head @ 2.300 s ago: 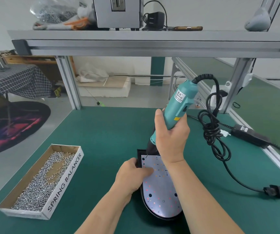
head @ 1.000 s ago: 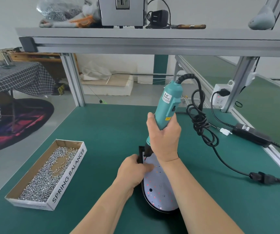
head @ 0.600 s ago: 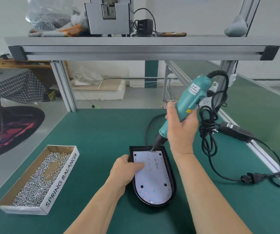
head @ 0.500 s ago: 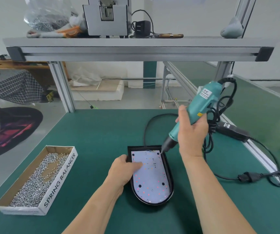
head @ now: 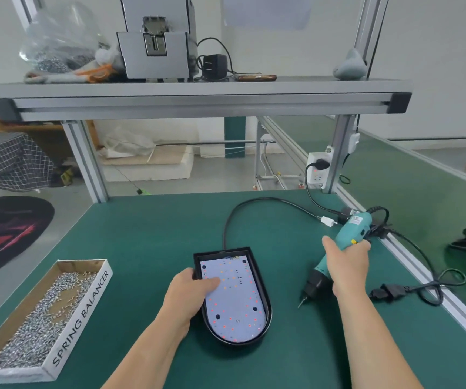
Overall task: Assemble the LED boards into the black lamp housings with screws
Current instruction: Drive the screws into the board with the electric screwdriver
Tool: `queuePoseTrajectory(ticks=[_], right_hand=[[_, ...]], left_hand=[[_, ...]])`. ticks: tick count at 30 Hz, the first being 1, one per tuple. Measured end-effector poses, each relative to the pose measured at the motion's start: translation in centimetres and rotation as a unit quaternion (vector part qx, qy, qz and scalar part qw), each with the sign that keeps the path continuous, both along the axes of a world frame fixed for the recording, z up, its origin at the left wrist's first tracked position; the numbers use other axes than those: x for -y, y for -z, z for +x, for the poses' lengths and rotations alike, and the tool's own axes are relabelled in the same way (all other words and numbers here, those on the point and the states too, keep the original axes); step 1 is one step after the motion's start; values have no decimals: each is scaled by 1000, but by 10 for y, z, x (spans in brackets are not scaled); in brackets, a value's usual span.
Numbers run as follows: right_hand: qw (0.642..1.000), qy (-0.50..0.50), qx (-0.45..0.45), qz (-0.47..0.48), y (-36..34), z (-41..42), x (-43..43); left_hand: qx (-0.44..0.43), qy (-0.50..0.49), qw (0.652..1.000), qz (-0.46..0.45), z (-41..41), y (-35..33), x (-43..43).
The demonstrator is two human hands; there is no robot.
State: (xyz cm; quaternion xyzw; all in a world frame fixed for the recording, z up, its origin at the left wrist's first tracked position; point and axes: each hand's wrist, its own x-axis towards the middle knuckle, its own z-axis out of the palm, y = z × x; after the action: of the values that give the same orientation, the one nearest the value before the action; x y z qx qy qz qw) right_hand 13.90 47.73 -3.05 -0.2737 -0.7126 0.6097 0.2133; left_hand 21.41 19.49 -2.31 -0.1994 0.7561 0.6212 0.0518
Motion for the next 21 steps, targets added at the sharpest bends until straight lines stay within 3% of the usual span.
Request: queuePoseTrajectory(ticks=[7, 11, 17, 21], right_hand=[[988, 16, 75, 138, 8, 1, 8], [970, 44, 61, 232, 4, 5, 10], [905, -1, 59, 422, 2, -2, 11], [837, -84, 108, 529, -9, -30, 17]], left_hand=[[-26, -74, 985, -153, -5, 10, -11], [-37, -101, 970, -218, -8, 18, -15], [-59, -115, 966, -223, -9, 26, -13], [-59, -113, 967, -221, -10, 26, -13]])
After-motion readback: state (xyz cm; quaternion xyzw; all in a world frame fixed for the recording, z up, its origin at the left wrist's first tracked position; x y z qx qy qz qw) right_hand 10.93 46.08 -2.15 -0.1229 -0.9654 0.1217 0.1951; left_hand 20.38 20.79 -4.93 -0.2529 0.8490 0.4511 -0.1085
